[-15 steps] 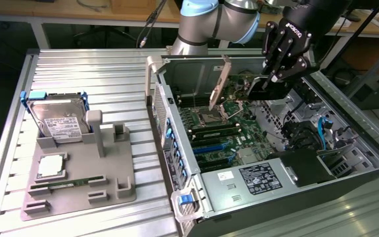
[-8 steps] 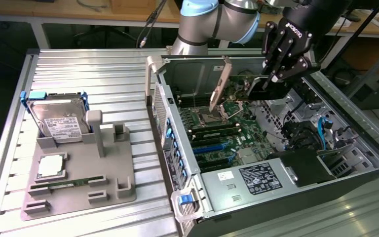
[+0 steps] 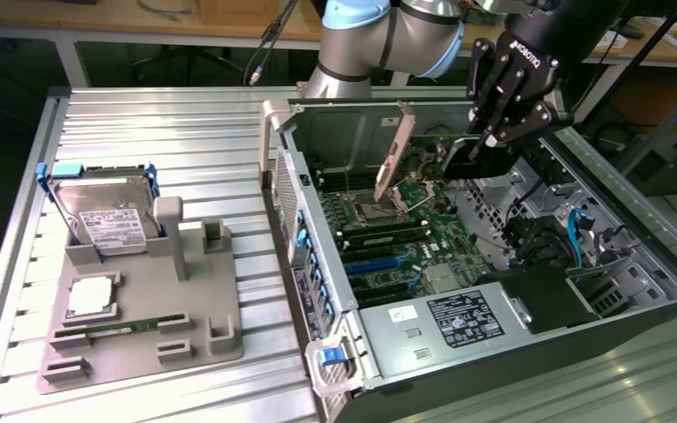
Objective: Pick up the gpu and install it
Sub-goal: 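Insert the gpu into the slot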
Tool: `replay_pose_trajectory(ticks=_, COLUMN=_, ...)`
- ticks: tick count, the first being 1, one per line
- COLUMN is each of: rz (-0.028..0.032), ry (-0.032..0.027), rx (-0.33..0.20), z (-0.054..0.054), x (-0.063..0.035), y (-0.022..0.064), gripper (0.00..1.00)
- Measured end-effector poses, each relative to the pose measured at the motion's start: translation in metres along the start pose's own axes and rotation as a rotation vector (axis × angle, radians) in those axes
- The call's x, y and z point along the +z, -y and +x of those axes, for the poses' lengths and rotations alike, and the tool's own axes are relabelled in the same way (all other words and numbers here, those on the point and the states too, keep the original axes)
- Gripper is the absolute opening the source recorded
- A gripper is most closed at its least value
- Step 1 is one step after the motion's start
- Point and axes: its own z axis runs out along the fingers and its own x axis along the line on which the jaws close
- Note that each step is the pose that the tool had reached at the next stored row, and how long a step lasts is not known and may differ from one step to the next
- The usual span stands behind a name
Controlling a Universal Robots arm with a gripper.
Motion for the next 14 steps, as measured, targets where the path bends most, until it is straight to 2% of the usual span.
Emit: replay_pose_trajectory(ticks=14, rz=-0.0006, ry=-0.0012, rx=-0.026, z=0.0, x=0.0, y=0.0, gripper=0.27)
